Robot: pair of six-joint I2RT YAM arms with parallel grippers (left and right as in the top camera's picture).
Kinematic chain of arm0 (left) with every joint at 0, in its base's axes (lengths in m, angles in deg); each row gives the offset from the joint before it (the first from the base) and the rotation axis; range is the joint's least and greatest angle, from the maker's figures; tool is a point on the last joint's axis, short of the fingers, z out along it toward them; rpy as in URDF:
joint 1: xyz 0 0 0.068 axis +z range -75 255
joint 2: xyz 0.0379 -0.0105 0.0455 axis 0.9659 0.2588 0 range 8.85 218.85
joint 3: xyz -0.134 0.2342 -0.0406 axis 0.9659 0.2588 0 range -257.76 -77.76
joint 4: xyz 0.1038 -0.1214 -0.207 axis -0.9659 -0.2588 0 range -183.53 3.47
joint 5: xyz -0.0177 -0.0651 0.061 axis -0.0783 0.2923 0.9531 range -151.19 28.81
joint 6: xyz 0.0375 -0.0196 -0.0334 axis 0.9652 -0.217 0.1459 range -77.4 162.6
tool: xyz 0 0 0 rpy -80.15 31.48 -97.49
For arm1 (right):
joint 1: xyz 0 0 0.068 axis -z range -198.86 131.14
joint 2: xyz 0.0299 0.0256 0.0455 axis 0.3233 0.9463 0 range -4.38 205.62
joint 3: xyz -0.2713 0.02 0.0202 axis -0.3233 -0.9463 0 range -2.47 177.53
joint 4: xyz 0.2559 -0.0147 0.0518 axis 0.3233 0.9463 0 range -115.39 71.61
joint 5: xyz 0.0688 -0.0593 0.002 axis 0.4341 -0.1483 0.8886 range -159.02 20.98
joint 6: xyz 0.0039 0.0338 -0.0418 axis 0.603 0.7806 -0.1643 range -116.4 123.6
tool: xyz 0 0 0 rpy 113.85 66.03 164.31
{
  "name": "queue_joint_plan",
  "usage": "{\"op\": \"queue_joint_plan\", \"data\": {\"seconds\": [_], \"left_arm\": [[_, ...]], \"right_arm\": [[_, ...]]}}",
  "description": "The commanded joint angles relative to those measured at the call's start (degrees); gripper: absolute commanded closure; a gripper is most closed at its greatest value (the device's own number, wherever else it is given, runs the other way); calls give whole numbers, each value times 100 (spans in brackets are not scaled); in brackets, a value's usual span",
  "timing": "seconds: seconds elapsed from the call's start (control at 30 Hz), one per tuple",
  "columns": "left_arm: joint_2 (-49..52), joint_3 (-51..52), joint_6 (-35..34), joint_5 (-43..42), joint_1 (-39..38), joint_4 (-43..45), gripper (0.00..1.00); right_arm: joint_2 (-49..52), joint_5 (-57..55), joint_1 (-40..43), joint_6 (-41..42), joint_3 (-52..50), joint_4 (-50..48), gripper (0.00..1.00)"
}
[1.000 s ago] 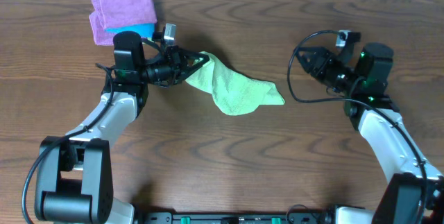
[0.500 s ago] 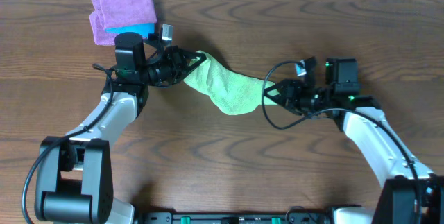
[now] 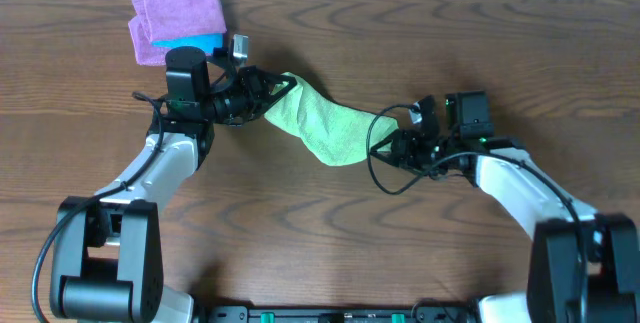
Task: Fold the cloth
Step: 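Move the right gripper left toward the left gripper, bunching the cloth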
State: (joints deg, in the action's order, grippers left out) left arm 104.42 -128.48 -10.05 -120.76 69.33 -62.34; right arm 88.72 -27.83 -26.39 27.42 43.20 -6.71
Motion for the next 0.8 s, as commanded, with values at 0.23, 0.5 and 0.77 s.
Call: {"op": "queue_joint_plan", "data": {"seconds": [0.23, 0.5, 0.77], "left_arm": [[-33, -90, 76, -2, 2, 0, 94], [-33, -90, 31, -24, 2, 0, 94], [-33, -90, -31, -42, 2, 2, 94]], "right_arm": [[664, -48, -225, -157, -55, -444, 49], [994, -236, -433, -20, -55, -1029, 51], [1204, -358, -621, 48, -55, -1412, 53]]}}
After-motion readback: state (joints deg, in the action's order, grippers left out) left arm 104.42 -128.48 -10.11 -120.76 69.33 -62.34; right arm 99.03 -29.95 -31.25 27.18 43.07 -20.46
